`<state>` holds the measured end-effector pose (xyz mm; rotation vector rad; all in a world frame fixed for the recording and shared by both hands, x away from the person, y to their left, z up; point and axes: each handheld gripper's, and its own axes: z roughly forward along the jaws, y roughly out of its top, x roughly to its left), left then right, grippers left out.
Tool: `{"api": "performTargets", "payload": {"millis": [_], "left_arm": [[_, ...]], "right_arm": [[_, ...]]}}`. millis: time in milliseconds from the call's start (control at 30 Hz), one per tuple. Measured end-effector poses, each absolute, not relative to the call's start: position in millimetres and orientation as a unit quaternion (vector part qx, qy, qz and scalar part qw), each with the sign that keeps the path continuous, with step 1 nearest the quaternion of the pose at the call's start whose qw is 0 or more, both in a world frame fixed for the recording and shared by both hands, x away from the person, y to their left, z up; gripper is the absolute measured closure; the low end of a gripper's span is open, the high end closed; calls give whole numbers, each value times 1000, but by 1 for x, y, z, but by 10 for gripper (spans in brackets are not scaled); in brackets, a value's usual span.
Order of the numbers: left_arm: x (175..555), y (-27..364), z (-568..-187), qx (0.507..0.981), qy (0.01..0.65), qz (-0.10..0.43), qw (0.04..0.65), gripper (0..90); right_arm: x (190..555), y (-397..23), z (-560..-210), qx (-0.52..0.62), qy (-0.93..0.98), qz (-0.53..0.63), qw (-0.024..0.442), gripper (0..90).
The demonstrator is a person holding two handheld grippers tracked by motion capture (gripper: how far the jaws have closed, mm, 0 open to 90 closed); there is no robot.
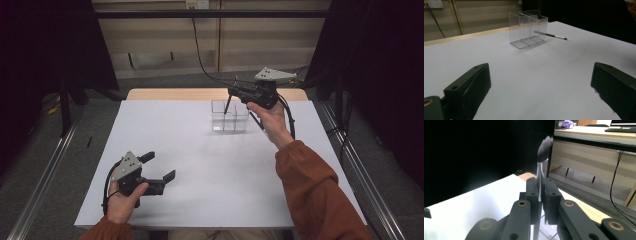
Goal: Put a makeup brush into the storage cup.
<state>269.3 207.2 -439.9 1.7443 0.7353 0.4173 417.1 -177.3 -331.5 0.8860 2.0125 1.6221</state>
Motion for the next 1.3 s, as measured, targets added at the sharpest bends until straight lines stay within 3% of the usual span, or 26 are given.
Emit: {"api": "performTargets", "payload": {"millis": [467,1300], "left_arm": [[270,207,-440,747,304,172,566,29],[270,207,-441,748,304,172,564,28]], "right_arm": [[445,-159,-325,333,722,564,220,837],[469,-149,-352,365,732,533,216,836]]}}
